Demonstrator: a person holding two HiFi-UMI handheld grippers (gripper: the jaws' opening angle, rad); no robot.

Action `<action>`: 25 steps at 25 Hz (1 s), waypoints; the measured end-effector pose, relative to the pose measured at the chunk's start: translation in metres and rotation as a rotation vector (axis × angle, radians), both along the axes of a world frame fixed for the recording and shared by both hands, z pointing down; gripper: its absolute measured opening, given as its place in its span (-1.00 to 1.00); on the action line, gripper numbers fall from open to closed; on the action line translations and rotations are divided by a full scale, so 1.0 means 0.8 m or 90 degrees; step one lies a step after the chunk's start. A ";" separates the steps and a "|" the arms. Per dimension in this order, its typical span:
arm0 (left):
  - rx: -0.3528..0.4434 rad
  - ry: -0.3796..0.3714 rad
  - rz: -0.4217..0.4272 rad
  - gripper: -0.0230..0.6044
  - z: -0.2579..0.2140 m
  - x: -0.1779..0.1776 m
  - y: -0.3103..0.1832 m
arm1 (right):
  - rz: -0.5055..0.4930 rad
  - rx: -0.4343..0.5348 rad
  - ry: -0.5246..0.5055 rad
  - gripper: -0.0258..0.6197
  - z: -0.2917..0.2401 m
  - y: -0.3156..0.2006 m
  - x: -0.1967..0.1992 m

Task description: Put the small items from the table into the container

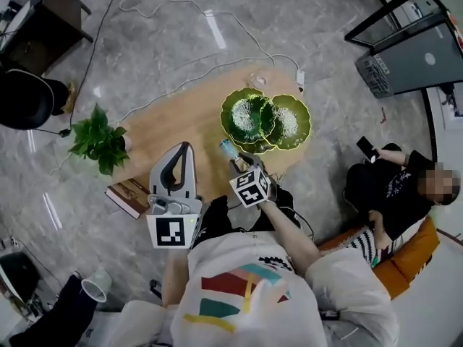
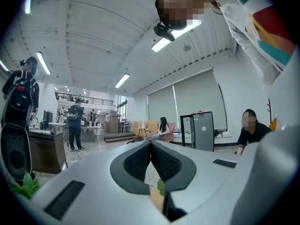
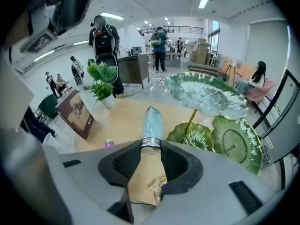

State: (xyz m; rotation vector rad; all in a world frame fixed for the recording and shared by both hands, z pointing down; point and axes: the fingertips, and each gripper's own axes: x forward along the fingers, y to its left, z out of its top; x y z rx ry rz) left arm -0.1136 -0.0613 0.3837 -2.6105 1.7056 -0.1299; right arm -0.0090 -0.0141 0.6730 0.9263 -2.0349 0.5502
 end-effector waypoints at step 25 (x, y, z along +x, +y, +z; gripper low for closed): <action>0.023 0.000 0.123 -0.90 -0.041 0.087 -0.051 | 0.236 -0.002 -0.056 -0.47 -0.113 0.031 0.144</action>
